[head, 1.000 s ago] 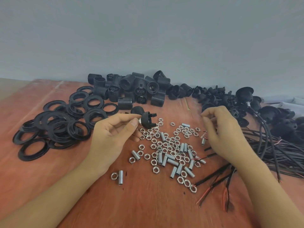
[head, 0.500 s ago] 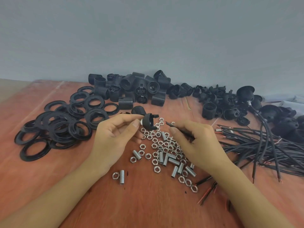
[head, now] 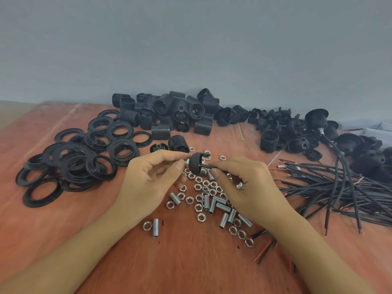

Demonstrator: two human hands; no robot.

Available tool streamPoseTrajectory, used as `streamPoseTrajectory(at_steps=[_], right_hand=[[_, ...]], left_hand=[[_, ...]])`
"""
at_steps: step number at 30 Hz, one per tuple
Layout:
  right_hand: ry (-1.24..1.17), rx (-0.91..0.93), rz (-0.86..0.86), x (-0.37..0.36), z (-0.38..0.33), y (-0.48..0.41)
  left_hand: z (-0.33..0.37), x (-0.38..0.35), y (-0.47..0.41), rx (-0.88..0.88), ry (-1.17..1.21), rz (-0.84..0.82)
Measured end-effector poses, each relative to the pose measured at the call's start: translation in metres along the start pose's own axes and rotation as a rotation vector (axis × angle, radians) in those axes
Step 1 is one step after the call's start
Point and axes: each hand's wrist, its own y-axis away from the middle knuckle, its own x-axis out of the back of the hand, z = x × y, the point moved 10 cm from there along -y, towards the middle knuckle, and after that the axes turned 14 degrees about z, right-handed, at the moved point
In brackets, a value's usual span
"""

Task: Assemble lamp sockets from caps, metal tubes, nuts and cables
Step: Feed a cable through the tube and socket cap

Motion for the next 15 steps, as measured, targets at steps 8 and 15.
streamPoseTrajectory(at_steps=[8,15], right_hand=[[0.046,0.029,0.048,0.004,-0.002,0.000],[0.051,-0.008,0.053,0.006,0.001,-0.001]], left_hand=[[0.007,0.004,0.000,-0.106,-0.108,0.022],[0.012,0.005,-0.002,-0.149,-0.151,0.013]])
